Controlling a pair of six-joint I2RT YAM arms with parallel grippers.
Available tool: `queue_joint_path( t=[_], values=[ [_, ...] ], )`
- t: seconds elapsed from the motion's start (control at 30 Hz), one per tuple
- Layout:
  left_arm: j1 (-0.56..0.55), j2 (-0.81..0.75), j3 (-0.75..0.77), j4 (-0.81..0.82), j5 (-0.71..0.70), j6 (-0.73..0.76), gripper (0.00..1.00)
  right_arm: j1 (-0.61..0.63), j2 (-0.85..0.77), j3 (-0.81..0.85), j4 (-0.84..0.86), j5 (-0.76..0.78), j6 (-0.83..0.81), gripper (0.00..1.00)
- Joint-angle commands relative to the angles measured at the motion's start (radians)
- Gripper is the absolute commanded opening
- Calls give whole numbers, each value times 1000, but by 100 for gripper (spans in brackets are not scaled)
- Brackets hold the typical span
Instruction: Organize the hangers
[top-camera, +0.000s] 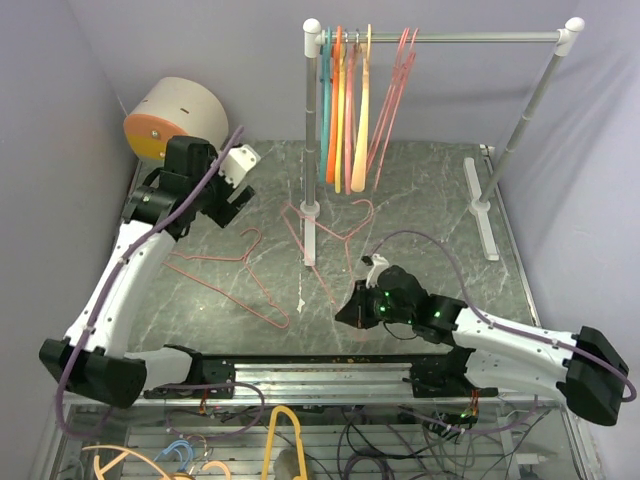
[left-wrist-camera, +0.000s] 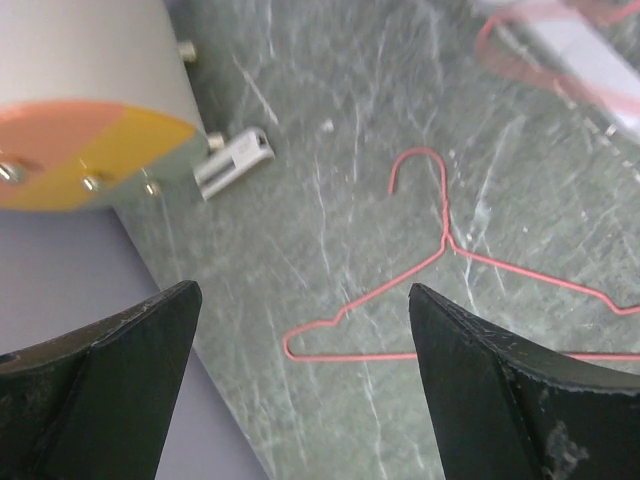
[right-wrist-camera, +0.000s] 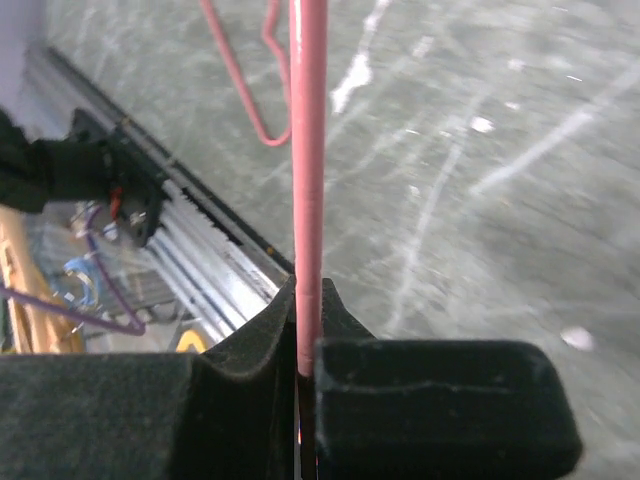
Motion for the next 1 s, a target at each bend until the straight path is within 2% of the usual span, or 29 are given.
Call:
queue_joint_path(
  t=[0.0, 0.23, 0.4, 0.47, 0.6, 0.7, 0.8, 0.97],
  values=[
    [87, 7, -36, 16, 2, -123, 96, 4, -75, 98, -353, 247, 107, 0],
    [236, -28, -110, 18, 143, -202, 96, 4, -105, 322, -835, 674, 217, 0],
    [311, -54, -135, -11, 282, -199, 95, -17, 30, 515, -991, 971, 120, 0],
    [337, -48, -127, -31, 302, -191, 95, -80, 103, 564, -987, 1021, 27, 0],
    [339, -42, -111, -51, 313, -186, 94, -375, 125, 602, -753, 918, -331, 0],
    [351, -48, -118, -54, 339, -185, 94, -516, 139, 680, -673, 830, -462, 0],
    [372, -59, -138, -53, 357, -179, 94, -523, 205, 795, -672, 817, -503, 0],
    [376, -76, -191, -29, 325, -166, 94, -528, 267, 956, -632, 668, -554, 0]
  ],
)
